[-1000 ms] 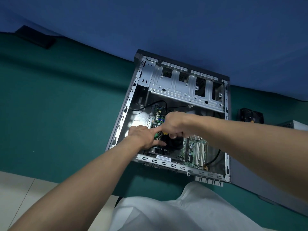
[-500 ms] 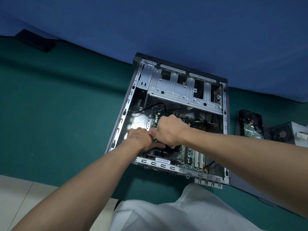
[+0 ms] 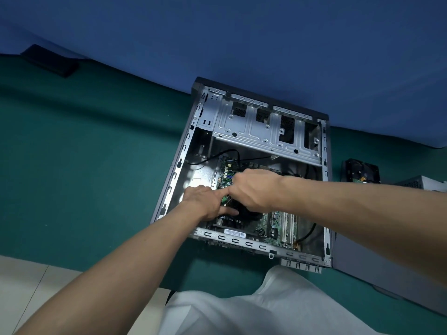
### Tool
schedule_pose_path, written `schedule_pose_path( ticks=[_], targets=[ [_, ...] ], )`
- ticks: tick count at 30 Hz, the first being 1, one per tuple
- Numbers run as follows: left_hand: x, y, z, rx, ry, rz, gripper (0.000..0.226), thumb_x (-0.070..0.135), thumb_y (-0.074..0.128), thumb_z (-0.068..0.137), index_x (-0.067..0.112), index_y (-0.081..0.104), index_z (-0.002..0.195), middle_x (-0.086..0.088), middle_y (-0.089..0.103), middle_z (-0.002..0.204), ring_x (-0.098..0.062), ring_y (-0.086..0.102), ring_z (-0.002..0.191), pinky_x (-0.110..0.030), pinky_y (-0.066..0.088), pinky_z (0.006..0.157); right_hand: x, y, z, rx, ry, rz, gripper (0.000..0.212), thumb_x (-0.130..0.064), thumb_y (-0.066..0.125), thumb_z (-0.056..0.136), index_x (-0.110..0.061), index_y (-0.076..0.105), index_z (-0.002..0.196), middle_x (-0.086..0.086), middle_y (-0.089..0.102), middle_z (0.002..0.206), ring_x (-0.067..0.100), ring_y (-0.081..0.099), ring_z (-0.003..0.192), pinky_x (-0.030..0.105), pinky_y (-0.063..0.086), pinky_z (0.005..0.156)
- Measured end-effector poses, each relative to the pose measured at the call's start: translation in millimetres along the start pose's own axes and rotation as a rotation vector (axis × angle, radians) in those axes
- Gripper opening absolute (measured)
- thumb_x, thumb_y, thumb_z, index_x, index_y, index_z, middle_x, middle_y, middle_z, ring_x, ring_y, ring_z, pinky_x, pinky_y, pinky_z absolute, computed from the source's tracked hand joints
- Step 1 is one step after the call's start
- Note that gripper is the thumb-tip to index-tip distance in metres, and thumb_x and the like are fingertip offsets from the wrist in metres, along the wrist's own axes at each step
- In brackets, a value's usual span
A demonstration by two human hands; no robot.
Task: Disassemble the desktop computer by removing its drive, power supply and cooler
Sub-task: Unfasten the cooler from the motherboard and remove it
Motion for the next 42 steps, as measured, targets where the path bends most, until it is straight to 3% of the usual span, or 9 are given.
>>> schedule_pose_path(
  ticks=[7,11,17,22,26,33,37,39,42],
  targets=[
    [3.2,-2.6,-2.8,0.002,-0.006,0.019,0.079,0.085,0.030,0.078,0.055,0.003,0.146,-0.006,0.059,0.127,-0.026,0.050,0.120,-0.039,0.037,0.086,8.1,6.4,8.4,-0.124,0.779,1.087,0.028,-0.012,0.047,0.097,-0.004,0.055,0.071,0.001,0.049,0.047,0.009,0.039,0.031,0.014,0.029,0.032],
    [1.3,-3.1,-2.6,-0.005,-0.011,0.030,0.078,0.085,0.030,0.080,0.048,0.014,0.147,-0.006,0.058,0.128,-0.026,0.049,0.122,-0.041,0.039,0.096,0.5,0.6,10.1,-0.118,0.452,0.437,0.024,-0.018,0.054,0.092,-0.010,0.048,0.070,0.003,0.050,0.068,0.013,0.043,0.053,0.027,0.039,0.050],
    [-0.8,-1.4,-1.7,0.005,-0.040,0.018,0.074,0.081,0.032,0.082,0.029,0.047,0.133,-0.004,0.060,0.127,-0.026,0.048,0.126,-0.043,0.039,0.100,-11.7,-5.0,2.0,-0.006,-0.182,-0.302,0.042,-0.026,0.036,0.103,-0.009,0.036,0.064,0.001,0.034,0.053,0.022,0.046,0.052,0.028,0.037,0.047],
    [1.5,-4.0,-3.7,-0.004,-0.030,0.031,0.081,0.087,0.030,0.076,0.046,0.023,0.146,-0.004,0.059,0.128,-0.025,0.050,0.123,-0.041,0.040,0.098,5.4,5.0,11.9,-0.035,0.411,0.642,0.032,-0.027,0.061,0.093,-0.010,0.052,0.067,0.001,0.046,0.058,0.014,0.046,0.046,0.018,0.030,0.035],
    [2.7,-4.2,-4.1,-0.007,0.000,0.029,0.080,0.085,0.030,0.078,0.058,-0.006,0.144,-0.006,0.060,0.129,-0.025,0.052,0.119,-0.039,0.039,0.092,16.5,19.3,6.2,-0.426,0.867,1.296,0.027,-0.024,0.038,0.103,-0.010,0.056,0.118,0.003,0.057,0.070,0.004,0.021,0.039,0.017,0.021,0.037],
    [1.3,-0.5,0.4,-0.011,-0.016,0.039,0.082,0.088,0.028,0.075,0.047,0.017,0.145,-0.006,0.060,0.123,-0.026,0.050,0.121,-0.040,0.039,0.093,-2.6,2.5,13.2,-0.251,0.282,0.044,0.011,-0.021,0.045,0.098,-0.014,0.045,0.090,0.002,0.048,0.074,0.018,0.042,0.059,0.032,0.041,0.057],
    [-1.0,2.6,2.5,-0.011,-0.061,0.002,0.080,0.086,0.030,0.078,0.032,0.045,0.135,-0.003,0.060,0.125,-0.024,0.049,0.123,-0.042,0.037,0.096,-15.0,-1.5,6.6,-0.083,-0.127,-0.545,0.038,-0.032,0.029,0.105,-0.010,0.043,0.076,0.000,0.038,0.059,0.015,0.037,0.048,0.030,0.035,0.046],
    [-1.6,4.2,3.7,0.011,-0.069,0.001,0.068,0.078,0.032,0.085,0.026,0.054,0.124,-0.001,0.062,0.120,-0.022,0.052,0.117,-0.041,0.038,0.094,-20.2,-1.7,9.2,-0.041,-0.126,-0.441,0.035,-0.032,0.034,0.104,-0.010,0.051,0.083,-0.001,0.040,0.060,0.017,0.039,0.047,0.029,0.031,0.042],
    [-1.2,1.6,3.0,0.029,-0.069,-0.014,0.062,0.075,0.035,0.087,0.030,0.053,0.126,0.000,0.063,0.115,-0.021,0.054,0.112,-0.040,0.039,0.093,-15.9,-2.1,17.4,0.008,0.259,0.308,0.025,-0.023,0.054,0.095,-0.007,0.054,0.076,0.004,0.048,0.066,0.020,0.048,0.054,0.026,0.036,0.042]
  ],
)
Point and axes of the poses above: each hand's wrist, its own z-axis towards the middle knuckle, its own y-axis out of the palm, x = y × z, the point moved 2 cm from there along z, towards the middle knuckle
